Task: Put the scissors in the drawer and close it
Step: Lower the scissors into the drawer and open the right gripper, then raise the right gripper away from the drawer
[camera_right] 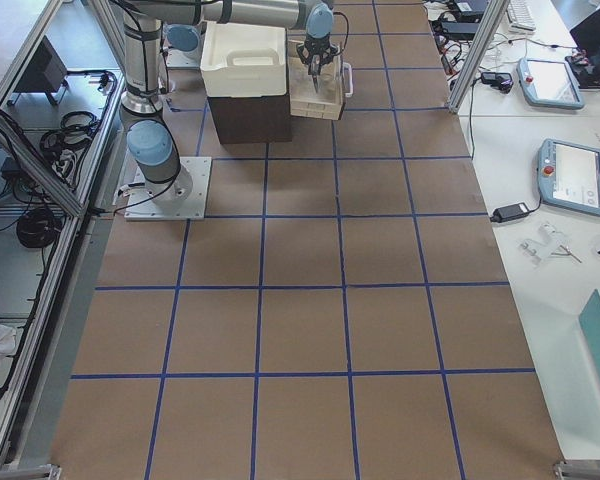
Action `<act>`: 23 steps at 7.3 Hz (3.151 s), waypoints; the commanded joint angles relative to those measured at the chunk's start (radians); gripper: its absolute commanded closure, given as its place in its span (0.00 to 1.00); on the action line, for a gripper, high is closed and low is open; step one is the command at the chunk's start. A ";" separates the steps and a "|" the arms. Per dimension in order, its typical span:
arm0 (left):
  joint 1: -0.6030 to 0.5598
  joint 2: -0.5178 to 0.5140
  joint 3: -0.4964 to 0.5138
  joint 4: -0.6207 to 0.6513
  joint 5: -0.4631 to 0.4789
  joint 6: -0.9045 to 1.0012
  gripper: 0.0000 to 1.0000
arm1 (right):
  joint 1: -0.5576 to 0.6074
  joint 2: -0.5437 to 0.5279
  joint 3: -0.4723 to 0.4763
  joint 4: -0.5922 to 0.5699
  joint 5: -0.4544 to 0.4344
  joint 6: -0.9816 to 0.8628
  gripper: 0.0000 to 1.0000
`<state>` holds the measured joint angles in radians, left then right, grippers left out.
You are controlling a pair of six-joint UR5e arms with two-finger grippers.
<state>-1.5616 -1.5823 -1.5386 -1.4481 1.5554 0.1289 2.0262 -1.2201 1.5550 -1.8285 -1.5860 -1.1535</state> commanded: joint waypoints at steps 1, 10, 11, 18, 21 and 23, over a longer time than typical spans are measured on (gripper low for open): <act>0.000 0.001 0.000 0.000 0.000 0.000 0.00 | 0.005 0.011 0.000 0.003 0.000 0.000 1.00; 0.000 0.002 0.000 0.000 0.000 0.000 0.00 | -0.160 -0.114 -0.032 -0.071 -0.006 0.557 0.00; 0.000 0.004 0.000 0.000 0.000 0.000 0.00 | -0.229 -0.125 -0.030 -0.061 -0.014 0.624 0.00; 0.000 0.004 0.000 -0.002 0.002 0.000 0.00 | -0.486 -0.216 -0.018 0.055 -0.019 0.895 0.00; 0.000 0.004 0.000 -0.002 0.002 0.000 0.00 | -0.489 -0.272 -0.016 0.204 -0.022 1.002 0.00; 0.000 0.002 0.000 -0.002 0.005 0.000 0.00 | -0.492 -0.305 -0.016 0.206 -0.017 1.003 0.00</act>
<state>-1.5616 -1.5808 -1.5386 -1.4496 1.5578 0.1288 1.5352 -1.5040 1.5385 -1.6284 -1.6060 -0.1529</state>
